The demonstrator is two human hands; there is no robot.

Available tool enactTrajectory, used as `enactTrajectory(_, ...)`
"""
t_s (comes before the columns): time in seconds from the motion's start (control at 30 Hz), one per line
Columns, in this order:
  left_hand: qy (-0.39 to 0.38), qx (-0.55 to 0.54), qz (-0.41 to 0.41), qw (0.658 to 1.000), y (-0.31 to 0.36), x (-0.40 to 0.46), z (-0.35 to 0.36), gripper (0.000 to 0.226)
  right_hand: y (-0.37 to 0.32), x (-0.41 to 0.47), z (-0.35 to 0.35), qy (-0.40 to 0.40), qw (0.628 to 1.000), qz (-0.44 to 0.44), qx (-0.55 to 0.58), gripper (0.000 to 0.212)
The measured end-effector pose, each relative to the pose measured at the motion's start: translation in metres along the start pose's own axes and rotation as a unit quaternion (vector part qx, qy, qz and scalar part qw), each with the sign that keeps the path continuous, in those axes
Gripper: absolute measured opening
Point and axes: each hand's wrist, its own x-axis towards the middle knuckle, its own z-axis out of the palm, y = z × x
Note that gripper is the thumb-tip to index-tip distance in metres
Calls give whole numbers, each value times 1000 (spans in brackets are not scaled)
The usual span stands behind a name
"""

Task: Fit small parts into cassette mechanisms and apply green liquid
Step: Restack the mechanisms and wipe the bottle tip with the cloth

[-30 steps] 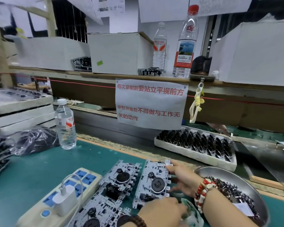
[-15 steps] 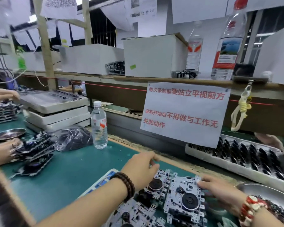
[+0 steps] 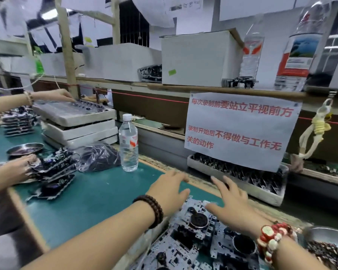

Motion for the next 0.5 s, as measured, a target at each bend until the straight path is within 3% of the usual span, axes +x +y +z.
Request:
enactTrajectory(0.3, 88, -31, -148, 985, -82, -6, -61, 40, -92, 48, 42, -47, 986, -154, 52, 73)
enactTrajectory(0.5, 152, 46, -316, 935, -166, -12, -96, 45, -133, 65, 61, -70, 975, -192, 86, 69)
